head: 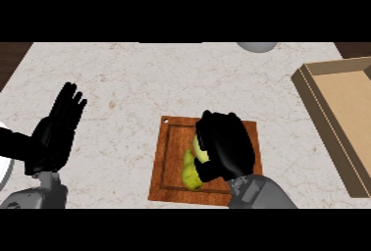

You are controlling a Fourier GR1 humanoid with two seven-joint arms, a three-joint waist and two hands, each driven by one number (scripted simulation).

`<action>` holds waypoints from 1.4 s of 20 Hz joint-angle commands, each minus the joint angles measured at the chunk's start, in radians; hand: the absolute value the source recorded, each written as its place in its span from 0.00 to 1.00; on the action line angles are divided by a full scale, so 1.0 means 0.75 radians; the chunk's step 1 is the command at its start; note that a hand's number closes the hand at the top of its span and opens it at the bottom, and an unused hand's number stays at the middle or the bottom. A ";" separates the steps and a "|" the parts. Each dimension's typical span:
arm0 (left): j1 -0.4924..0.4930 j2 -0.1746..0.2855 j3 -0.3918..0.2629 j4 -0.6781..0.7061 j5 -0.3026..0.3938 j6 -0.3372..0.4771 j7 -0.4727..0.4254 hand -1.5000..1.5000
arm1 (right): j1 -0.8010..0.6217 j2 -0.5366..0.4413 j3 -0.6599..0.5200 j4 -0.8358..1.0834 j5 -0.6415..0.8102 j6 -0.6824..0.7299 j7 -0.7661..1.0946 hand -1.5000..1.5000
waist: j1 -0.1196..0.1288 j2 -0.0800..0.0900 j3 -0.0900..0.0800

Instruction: Pick the lemon from the cutting board and place it in the cardboard box

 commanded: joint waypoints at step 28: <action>-0.044 0.063 0.076 -0.002 0.060 -0.038 0.067 0.50 | -0.095 -0.469 -1.002 -0.091 -0.139 -0.149 -0.053 1.00 | 0.006 0.007 0.002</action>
